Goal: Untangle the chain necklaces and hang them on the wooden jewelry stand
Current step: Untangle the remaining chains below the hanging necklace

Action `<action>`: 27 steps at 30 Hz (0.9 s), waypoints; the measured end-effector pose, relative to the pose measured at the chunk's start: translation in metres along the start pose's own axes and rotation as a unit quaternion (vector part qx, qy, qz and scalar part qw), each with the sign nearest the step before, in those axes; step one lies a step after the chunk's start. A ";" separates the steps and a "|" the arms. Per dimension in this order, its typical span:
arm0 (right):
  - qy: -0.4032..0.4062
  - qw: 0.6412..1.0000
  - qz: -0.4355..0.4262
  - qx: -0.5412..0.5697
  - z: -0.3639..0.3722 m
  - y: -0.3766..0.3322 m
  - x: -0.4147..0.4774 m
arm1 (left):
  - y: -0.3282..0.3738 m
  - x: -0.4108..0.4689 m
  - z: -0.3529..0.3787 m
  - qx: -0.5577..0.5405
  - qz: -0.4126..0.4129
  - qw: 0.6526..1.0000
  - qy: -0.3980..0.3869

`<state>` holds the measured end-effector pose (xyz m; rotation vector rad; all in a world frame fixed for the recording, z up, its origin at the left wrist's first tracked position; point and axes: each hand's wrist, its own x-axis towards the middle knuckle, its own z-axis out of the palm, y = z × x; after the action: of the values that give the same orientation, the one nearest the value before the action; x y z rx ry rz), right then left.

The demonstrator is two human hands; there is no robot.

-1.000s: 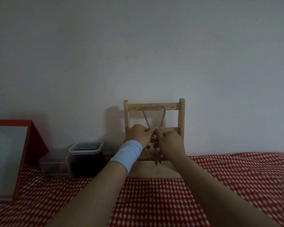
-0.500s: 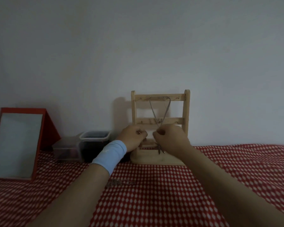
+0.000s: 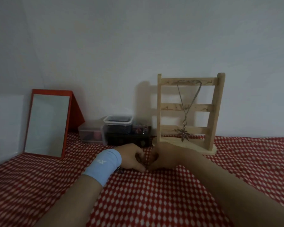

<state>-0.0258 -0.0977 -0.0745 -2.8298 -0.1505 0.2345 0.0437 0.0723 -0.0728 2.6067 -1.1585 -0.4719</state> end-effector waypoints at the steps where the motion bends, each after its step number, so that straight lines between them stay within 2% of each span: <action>1: -0.013 1.000 0.006 -0.013 -0.003 0.001 0.001 | -0.002 0.002 0.001 -0.008 0.004 1.000 0.006; 7: -0.056 0.992 0.089 -0.071 -0.023 0.032 -0.010 | 0.003 0.013 0.008 -0.059 0.021 0.998 0.026; 11: -0.063 0.977 0.176 -0.104 -0.031 0.059 -0.025 | 0.020 0.023 0.013 -0.123 0.030 0.992 0.029; 15: -0.068 0.965 0.211 -0.138 -0.042 0.074 -0.043 | 0.046 0.036 0.014 -0.202 0.040 0.978 0.010; 18: -0.007 0.982 0.138 -0.130 -0.040 0.073 -0.049 | 0.060 0.043 0.011 -0.147 0.049 0.988 -0.023; 20: 0.036 0.995 0.081 -0.054 -0.032 0.067 -0.047 | 0.064 0.048 0.008 -0.114 0.042 0.992 -0.042; 24: 0.025 0.999 0.019 0.015 -0.013 0.059 -0.044 | 0.066 0.050 0.002 -0.046 0.009 0.997 -0.066; 27: 0.041 0.999 -0.003 0.008 -0.010 0.060 -0.042 | 0.061 0.043 -0.003 -0.083 -0.015 0.992 -0.089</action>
<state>-0.0610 -0.1631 -0.0775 -2.8164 -0.1400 0.1177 0.0312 0.0001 -0.0569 2.4824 -1.0807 -0.7860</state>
